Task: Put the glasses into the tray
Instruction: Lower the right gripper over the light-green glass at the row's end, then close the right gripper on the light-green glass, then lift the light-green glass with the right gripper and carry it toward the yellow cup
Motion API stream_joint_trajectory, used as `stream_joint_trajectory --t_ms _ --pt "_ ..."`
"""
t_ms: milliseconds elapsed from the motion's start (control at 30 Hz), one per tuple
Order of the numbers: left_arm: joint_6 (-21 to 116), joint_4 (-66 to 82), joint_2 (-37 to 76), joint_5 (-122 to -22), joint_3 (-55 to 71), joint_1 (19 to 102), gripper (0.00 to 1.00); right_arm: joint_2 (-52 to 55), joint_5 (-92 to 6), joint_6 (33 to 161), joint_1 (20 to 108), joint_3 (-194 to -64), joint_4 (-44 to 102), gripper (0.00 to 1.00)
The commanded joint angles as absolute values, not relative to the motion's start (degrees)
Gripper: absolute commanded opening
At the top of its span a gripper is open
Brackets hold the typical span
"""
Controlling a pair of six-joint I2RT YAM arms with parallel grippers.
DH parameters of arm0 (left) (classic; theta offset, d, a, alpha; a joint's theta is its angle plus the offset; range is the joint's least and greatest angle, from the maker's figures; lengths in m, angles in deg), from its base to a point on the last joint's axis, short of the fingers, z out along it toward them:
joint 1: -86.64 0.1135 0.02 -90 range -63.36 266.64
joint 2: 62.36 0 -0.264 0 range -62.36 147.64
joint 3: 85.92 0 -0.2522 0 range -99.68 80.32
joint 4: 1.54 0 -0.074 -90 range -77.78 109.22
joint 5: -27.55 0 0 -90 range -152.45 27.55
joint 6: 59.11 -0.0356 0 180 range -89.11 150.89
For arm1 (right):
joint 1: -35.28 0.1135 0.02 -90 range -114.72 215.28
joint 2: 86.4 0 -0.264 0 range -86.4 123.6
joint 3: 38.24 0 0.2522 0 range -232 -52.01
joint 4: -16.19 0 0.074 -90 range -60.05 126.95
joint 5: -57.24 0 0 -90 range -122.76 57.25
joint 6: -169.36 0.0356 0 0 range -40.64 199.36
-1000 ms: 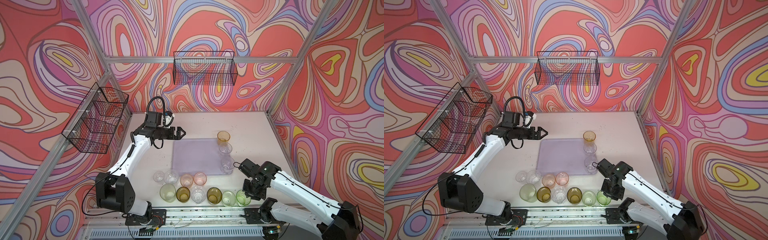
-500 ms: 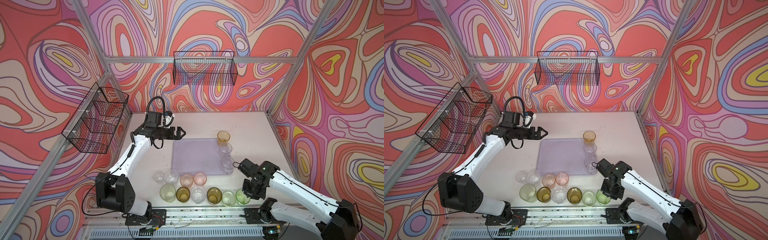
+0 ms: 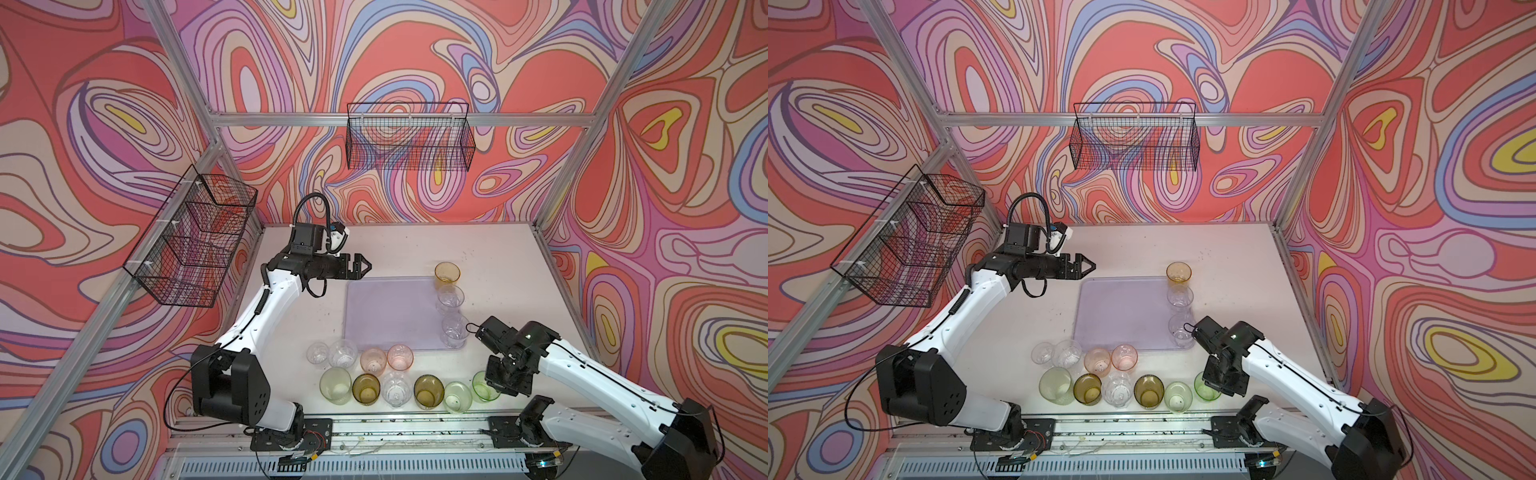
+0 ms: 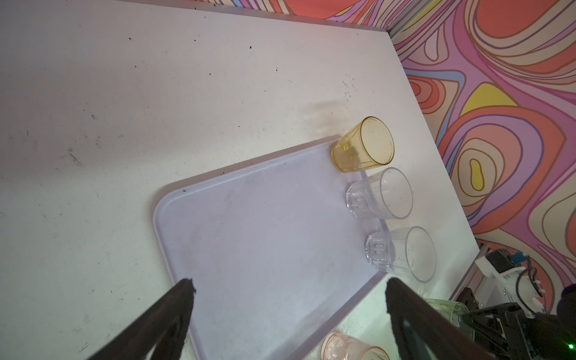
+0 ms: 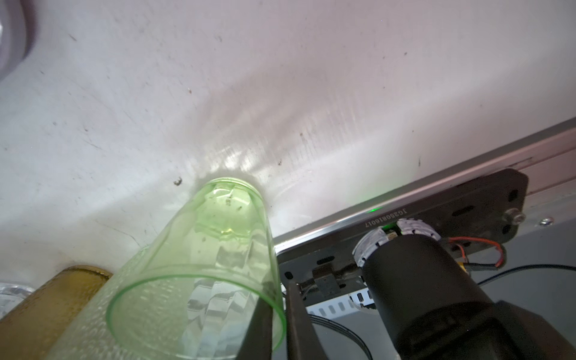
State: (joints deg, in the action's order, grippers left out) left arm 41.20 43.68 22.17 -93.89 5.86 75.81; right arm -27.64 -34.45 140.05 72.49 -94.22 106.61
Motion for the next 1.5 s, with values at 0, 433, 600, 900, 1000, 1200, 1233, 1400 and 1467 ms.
stream_joint_trajectory --t_ms 0,433,600,900,1000,1200,1233,1400,1467 --pt "40.6 44.1 22.8 -93.6 5.6 75.8 0.99 -27.4 -32.1 140.1 72.7 -96.3 106.7 0.07" --pt "40.5 44.1 22.6 -93.4 5.7 75.8 0.98 -27.6 -30.2 139.6 72.7 -99.6 107.6 0.0" --pt "40.5 44.2 22.7 -93.4 5.7 75.8 0.98 -27.3 -29.1 139.4 72.7 -101.5 109.8 0.0" --pt "40.7 44.2 22.6 -93.7 5.7 75.8 0.98 -25.2 -25.9 138.3 72.6 -109.3 115.3 0.0" --pt "40.6 44.0 22.5 -93.6 5.8 75.9 0.98 -24.1 -24.7 137.2 72.6 -112.3 117.3 0.0" --pt "40.6 44.2 22.5 -93.7 5.7 75.9 0.99 -20.8 -22.3 134.5 71.5 -119.8 120.6 0.0" --pt "40.6 44.2 22.5 -93.7 5.8 75.8 0.98 -20.5 -21.9 134.2 71.3 -120.7 121.1 0.0" --pt "40.5 44.4 22.4 -93.7 5.7 75.8 0.99 -18.8 -20.0 131.9 70.0 -125.7 123.6 0.0" --pt "40.5 44.4 22.3 -93.6 5.7 75.8 0.98 -18.3 -19.8 130.8 69.5 -127.0 123.9 0.0"
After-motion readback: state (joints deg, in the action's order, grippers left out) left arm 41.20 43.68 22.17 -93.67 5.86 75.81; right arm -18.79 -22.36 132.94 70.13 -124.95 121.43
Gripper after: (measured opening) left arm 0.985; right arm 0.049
